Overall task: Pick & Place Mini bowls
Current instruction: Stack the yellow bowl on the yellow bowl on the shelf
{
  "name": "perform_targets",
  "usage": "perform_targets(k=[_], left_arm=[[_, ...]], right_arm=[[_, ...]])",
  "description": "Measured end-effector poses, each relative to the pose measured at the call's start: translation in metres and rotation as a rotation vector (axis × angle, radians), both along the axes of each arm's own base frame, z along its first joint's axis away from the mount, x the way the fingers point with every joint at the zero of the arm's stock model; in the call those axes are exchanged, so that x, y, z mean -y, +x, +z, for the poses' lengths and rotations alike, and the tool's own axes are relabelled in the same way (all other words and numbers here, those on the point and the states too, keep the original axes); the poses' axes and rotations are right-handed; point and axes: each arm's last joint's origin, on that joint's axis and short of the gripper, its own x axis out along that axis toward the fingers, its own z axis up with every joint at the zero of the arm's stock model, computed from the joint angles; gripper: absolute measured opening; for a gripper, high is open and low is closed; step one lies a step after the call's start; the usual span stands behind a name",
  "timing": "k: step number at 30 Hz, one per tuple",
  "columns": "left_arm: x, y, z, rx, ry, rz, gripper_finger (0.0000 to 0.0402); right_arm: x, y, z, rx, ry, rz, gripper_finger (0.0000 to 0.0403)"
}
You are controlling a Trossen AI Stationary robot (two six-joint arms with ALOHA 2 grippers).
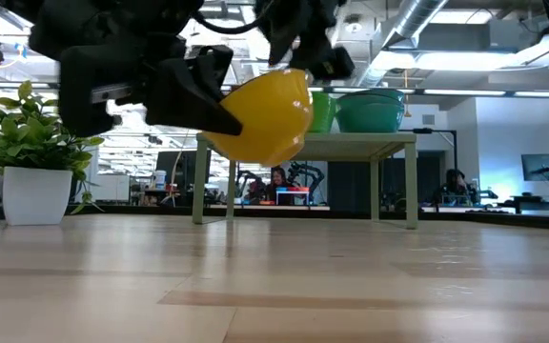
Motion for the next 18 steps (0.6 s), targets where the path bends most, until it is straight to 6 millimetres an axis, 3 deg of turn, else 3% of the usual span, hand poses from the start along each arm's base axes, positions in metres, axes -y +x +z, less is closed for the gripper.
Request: perform_targets(k=[4, 9, 13, 18], left_arm=[[0.008, -0.004, -0.001, -0.023, -0.061, 0.000, 0.0015], [0.017, -0.014, 0.008, -0.047, -0.174, 0.039, 0.0028], [0.019, -0.028, 0.029, -0.004, -0.212, 0.126, 0.0017], [0.013, -0.047, 0.064, 0.134, -0.223, 0.222, 0.0020]], right_arm=[[-0.009, -0.003, 0.025, 0.048, -0.035, 0.088, 0.0120], [-0.036, -0.013, 0.053, 0.109, -0.163, 0.231, 0.0122], [-0.067, -0.030, 0.070, 0.154, -0.255, 0.299, 0.0123], [-0.102, -0.060, 0.081, 0.146, -0.521, 0.350, 0.0123]])
